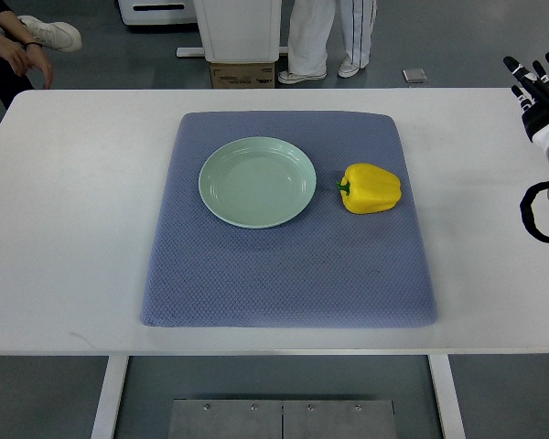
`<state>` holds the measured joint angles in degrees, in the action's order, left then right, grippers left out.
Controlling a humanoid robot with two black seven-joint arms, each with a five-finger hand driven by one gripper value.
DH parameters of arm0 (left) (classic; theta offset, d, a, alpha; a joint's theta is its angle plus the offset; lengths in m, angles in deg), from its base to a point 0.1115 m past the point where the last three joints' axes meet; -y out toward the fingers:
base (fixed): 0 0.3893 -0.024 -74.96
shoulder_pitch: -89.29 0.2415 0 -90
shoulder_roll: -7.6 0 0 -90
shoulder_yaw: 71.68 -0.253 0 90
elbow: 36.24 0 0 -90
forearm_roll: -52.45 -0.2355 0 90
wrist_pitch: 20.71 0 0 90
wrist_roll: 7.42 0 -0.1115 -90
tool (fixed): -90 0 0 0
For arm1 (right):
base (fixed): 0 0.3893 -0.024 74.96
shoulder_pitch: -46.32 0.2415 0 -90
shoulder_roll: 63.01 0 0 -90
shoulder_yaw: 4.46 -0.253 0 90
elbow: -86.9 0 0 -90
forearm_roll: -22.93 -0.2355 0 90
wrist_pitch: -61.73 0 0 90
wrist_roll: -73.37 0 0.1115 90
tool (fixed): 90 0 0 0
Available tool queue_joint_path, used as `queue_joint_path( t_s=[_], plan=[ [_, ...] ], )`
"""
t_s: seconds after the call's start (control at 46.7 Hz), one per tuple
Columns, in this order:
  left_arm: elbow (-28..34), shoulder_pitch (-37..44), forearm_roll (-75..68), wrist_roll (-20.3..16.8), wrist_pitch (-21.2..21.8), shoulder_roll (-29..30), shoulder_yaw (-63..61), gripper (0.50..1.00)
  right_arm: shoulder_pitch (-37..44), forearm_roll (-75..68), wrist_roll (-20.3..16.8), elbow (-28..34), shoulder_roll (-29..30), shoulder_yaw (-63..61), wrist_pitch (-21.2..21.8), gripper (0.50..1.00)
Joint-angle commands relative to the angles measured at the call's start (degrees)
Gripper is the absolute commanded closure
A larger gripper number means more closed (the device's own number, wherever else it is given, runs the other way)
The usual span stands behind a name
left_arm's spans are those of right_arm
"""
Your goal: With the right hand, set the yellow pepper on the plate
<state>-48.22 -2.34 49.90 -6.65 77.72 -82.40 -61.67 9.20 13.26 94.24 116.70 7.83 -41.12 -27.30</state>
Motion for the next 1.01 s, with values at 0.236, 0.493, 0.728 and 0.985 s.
queue_joint_path(
  t_s=[0.236, 0.493, 0.728, 0.985],
  plan=[
    [0.0, 0.0, 0.0, 0.0, 0.0, 0.0, 0.0, 0.500, 1.9, 0.0, 0.2, 0.2, 0.0, -0.2, 0.8, 0.500],
    [0.0, 0.0, 0.0, 0.0, 0.0, 0.0, 0.0, 0.500, 2.0, 1.8, 2.0, 4.1, 0.2, 0.2, 3.4, 0.500],
    [-0.1, 0.0, 0.0, 0.0, 0.0, 0.0, 0.0, 0.500, 0.6, 8.7, 7.2, 14.4, -1.4, 3.1, 2.6, 0.500],
    [-0.1, 0.0, 0.0, -0.1, 0.0, 0.0, 0.0, 0.500, 3.2, 10.6, 12.2, 22.6, -8.3, 17.8, 2.8, 0.500]
  ],
)
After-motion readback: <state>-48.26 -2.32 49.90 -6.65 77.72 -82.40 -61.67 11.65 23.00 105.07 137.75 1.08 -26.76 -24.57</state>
